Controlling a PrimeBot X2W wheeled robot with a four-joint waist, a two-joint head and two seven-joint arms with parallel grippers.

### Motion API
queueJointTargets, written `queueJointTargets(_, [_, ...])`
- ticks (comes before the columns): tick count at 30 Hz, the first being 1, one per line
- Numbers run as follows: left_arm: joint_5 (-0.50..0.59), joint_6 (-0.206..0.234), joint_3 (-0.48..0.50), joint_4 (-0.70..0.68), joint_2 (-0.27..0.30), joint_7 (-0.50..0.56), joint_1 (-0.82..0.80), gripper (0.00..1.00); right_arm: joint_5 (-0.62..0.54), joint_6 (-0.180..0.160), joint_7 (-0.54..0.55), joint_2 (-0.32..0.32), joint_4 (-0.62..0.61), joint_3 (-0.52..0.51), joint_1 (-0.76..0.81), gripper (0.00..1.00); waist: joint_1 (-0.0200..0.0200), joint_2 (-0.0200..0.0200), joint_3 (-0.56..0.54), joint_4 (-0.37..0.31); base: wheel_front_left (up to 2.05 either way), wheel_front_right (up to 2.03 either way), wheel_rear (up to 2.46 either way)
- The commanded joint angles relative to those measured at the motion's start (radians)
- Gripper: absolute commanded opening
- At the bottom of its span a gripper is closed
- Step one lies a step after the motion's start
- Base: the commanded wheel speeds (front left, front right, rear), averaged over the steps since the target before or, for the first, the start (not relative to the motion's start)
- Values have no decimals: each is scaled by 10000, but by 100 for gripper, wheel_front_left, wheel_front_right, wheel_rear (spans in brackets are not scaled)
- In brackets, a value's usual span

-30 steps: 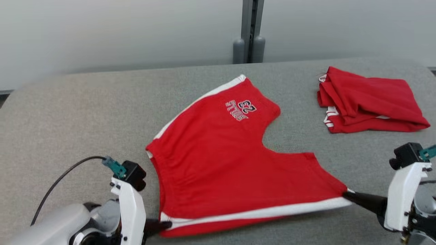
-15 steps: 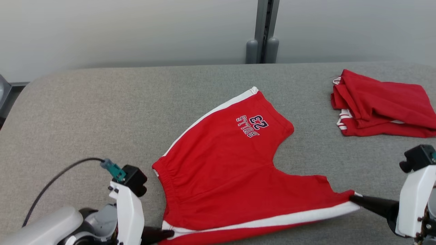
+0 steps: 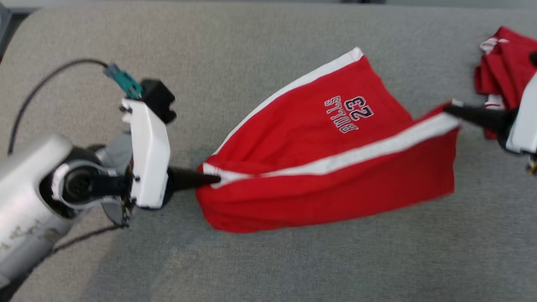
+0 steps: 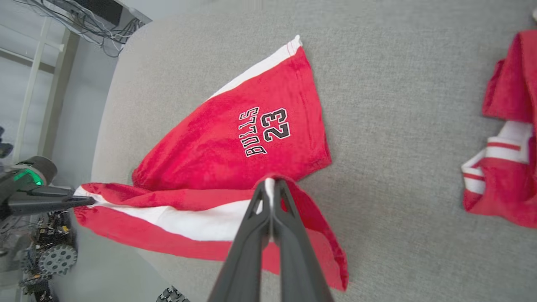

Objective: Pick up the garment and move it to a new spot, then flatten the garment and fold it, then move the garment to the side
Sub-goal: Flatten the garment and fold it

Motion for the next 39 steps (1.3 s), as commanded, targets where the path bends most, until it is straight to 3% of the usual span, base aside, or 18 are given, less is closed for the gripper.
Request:
queueJointTargets(1, [-169,104,211,253,-52,178,-495,0,-345,8,280,342,296,-212,-879,0,0,0,942,378,0,0,0])
queueJointTargets(7, [-323,6,598,860,-263,516,-1334,0,-1554,8,719,751,1257,-409,-2861,0,0,0,1687,571,0,0,0])
queueJointTargets(12, [-454,-269,767,1362,-523,398,-1419,0,-2236,8,96,827,2023,-466,-3961,0,0,0,1992,823,0,0,0])
queueJointTargets(24, [-433,-647,1103,1656,-721,-122,-1448,0,-2590,8,-937,369,3197,-470,-4661,0,0,0,2161,1223,0,0,0])
queueJointTargets(32, [-277,-725,1090,1758,-1016,-297,-1566,0,-2662,8,-1958,307,3998,139,-4888,0,0,0,2371,1400,0,0,0])
queueJointTargets(33, [-238,-733,1084,1802,-1062,-314,-1588,7,-2651,8,-2102,281,4088,233,-4918,3,0,0,2383,1412,0,0,0])
queueJointTargets(35, [-198,-757,1063,1896,-1128,-329,-1598,29,-2583,8,-2316,256,4281,427,-4909,24,0,0,2391,1421,0,0,0])
queueJointTargets(36, [-152,-757,1047,1937,-1161,-348,-1589,54,-2544,8,-2416,242,4360,517,-4888,38,0,0,2384,1418,0,0,0])
queueJointTargets(37, [-122,-770,1038,1988,-1187,-383,-1575,100,-2522,8,-2516,216,4454,609,-4851,47,0,0,2359,1409,0,0,0])
queueJointTargets(38, [-129,-782,1035,2029,-1199,-393,-1555,100,-2459,8,-2622,203,4540,673,-4810,78,0,0,2332,1395,0,0,0])
queueJointTargets(39, [-131,-792,1037,2072,-1209,-412,-1525,100,-2409,8,-2726,221,4618,711,-4763,100,0,0,2302,1372,0,0,0])
